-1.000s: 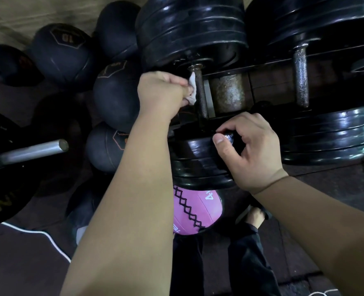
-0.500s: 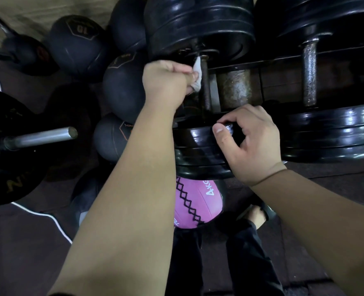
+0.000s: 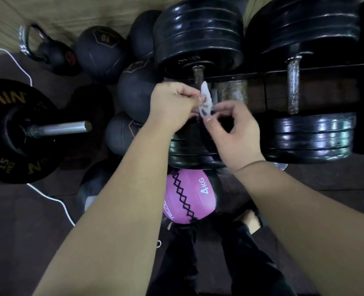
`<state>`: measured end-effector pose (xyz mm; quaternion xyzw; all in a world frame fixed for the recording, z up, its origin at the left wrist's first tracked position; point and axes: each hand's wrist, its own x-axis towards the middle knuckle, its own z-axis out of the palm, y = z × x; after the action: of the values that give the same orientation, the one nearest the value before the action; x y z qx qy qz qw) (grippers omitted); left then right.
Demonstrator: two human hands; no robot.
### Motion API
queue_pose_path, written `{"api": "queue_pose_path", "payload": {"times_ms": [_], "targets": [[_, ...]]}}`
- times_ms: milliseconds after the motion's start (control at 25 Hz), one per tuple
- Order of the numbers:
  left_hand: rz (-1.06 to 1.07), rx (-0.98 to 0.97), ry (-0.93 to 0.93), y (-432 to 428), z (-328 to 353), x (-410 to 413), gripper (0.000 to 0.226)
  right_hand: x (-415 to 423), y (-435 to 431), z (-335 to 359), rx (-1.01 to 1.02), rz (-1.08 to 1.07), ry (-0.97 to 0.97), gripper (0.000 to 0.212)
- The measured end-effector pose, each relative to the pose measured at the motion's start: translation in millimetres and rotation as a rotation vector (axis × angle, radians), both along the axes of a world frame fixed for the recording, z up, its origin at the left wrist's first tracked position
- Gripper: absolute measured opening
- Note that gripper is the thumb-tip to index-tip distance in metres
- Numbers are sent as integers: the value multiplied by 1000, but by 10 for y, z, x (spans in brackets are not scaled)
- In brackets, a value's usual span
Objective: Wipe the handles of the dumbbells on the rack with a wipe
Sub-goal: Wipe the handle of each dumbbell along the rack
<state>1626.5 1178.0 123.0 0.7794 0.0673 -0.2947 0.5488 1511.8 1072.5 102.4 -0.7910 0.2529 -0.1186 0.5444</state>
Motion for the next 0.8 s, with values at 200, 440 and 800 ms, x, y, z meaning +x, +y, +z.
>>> {"api": "queue_pose_path", "payload": {"times_ms": [200,440,800], "targets": [[54,-93,-20,-1,216,-193,6,159,-216,303,238,6,54,33],[-27,150,-360,138,116,-503,8,375,-495,289,113,10,139,12],[1,343,-657,130,-281,-930,41,803,-597,-56,62,132,292,18]]}}
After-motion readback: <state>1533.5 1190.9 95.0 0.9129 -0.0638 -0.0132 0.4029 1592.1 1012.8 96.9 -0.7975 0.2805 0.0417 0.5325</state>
